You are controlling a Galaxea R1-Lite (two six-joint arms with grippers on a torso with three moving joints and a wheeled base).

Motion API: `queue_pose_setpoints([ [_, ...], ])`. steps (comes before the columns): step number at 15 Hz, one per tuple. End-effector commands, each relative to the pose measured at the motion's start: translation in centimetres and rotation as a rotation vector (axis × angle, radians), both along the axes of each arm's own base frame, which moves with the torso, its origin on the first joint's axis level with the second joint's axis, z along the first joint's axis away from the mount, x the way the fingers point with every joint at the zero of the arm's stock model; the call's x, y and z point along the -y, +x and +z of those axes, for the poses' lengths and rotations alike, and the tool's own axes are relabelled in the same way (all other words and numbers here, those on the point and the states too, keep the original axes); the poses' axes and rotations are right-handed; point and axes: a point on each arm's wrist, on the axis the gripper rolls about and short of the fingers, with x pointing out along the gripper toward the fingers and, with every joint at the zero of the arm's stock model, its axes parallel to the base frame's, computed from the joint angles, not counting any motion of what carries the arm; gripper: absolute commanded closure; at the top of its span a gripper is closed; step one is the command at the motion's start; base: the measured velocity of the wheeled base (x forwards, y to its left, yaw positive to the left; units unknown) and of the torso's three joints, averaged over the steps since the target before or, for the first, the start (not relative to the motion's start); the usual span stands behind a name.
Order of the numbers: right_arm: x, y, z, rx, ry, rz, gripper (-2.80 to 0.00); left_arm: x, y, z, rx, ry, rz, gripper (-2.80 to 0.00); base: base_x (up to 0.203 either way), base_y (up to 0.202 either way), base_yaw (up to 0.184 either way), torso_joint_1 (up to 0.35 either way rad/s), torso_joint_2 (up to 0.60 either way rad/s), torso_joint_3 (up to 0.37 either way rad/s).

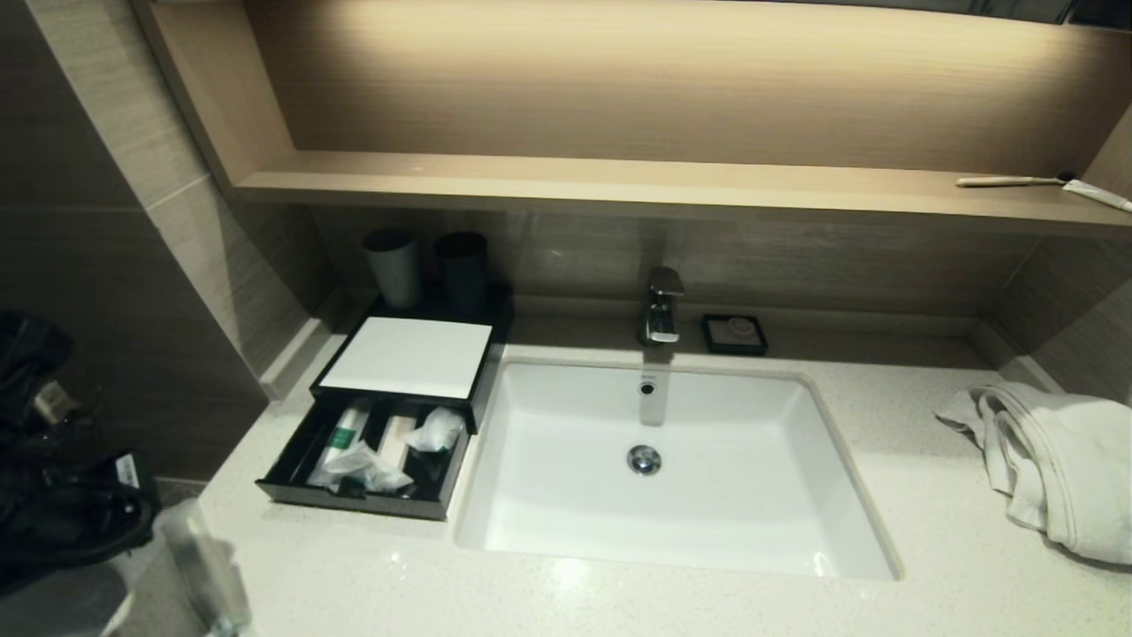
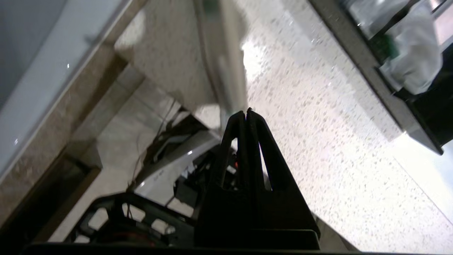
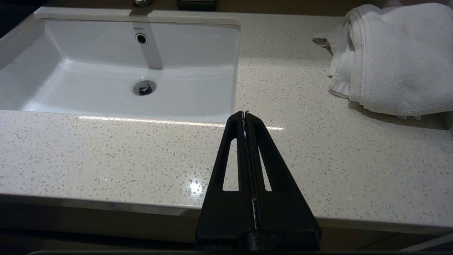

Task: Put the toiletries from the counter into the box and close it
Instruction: Pick up the bathroom toiletry

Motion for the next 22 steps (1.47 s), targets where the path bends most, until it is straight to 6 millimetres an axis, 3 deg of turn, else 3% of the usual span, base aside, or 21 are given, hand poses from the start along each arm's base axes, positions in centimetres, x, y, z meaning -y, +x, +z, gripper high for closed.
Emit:
queue_pose_setpoints([
  [1,0.0,0.0,0.0,0.000,0.000,0.000,0.00,0.2,-1.2,0.1,-0.020,-0.025,0.034,0.00,0.000,0.000,0.000,0.000,0.00,0.000],
  [8,0.0,0.0,0.0,0.000,0.000,0.000,0.00,0.6,-3.5,-3.7,-0.170,-0.079,0.084,0.00,0.000,0.000,0.000,0.000,0.00,0.000],
  [11,0.0,0.0,0.0,0.000,0.000,0.000,0.00,0.6,-3.5,-5.0,-0.193,-0.105,0.121,0.00,0.000,0.000,0.000,0.000,0.00,0.000],
  [19,0.0,0.0,0.0,0.000,0.000,0.000,0.00,0.4,-1.5,-6.8,-0.244,-0.170,0.256,0.00,0.000,0.000,0.000,0.000,0.00,0.000],
  [22,0.0,0.0,0.0,0.000,0.000,0.000,0.00,0.3,-1.4,-6.7,-0.230,-0.176,0.277,0.00,0.000,0.000,0.000,0.000,0.00,0.000],
])
